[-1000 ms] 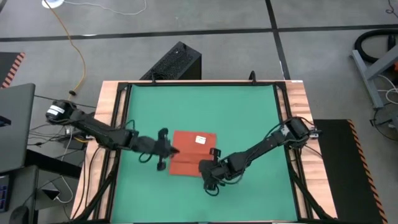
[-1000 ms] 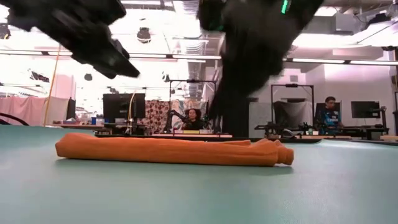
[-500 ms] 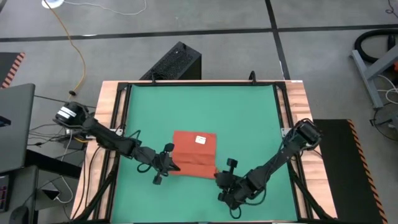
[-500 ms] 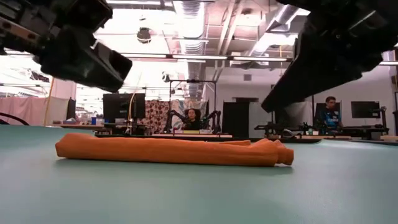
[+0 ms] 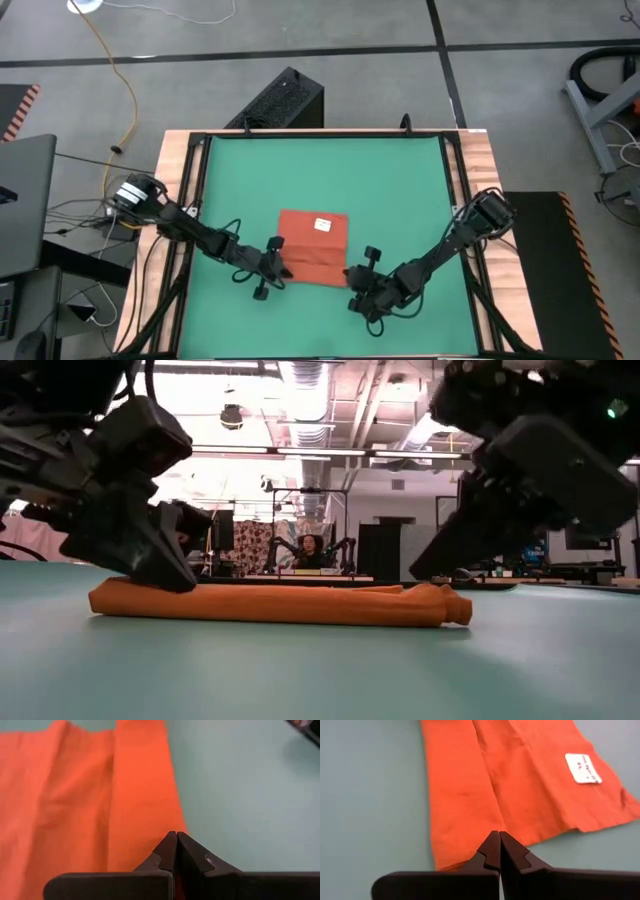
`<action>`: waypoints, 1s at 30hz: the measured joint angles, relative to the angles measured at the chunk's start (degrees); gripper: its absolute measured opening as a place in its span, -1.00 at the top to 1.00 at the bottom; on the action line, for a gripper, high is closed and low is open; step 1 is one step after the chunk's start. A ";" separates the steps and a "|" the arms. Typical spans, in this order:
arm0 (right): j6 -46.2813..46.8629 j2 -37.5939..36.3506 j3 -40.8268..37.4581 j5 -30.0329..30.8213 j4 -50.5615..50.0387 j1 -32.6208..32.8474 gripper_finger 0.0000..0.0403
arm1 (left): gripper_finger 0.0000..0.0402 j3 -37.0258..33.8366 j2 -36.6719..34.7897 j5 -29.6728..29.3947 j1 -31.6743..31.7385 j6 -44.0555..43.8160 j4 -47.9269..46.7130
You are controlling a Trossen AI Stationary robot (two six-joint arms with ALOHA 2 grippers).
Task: Roll towel
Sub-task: Roll the orange towel
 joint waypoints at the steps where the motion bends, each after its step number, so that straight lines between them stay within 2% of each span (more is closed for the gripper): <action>1: -0.02 0.00 -0.76 -0.19 1.42 -0.19 0.93 | 1.00 0.00 0.03 -0.50 -0.04 -0.56 -0.55; 8: -0.06 -0.02 -3.06 -4.62 2.87 -1.33 0.91 | 1.00 0.04 0.01 -3.66 -0.07 -3.75 -4.57; 11: -1.14 -0.28 -2.99 -1.33 2.62 -1.35 0.85 | 1.00 0.04 0.01 -3.67 -0.07 -4.15 -4.61; 15: -8.06 -2.85 -0.35 3.63 4.92 -0.82 0.75 | 1.00 0.04 -0.01 -3.66 -0.07 -4.79 -4.76; 18: -19.38 -4.95 1.33 2.09 11.84 0.31 0.65 | 1.00 0.04 -0.01 -3.66 -0.07 -5.04 -4.83; 22: -29.83 -4.58 2.65 -3.39 14.02 1.10 0.40 | 1.00 0.06 -0.04 -3.64 -0.03 -5.07 -5.20; 24: -30.47 -3.37 2.60 -5.68 14.06 0.59 0.22 | 1.00 0.07 -0.06 -3.66 0.00 -5.14 -5.40; 28: -28.35 -2.79 2.48 -5.89 12.37 -0.71 -0.13 | 1.00 0.09 -0.08 -3.65 0.00 -6.26 -6.55; 30: -26.60 -2.89 2.43 -5.81 11.00 -1.50 -0.24 | 1.00 0.09 -0.08 -3.66 0.00 -6.75 -7.06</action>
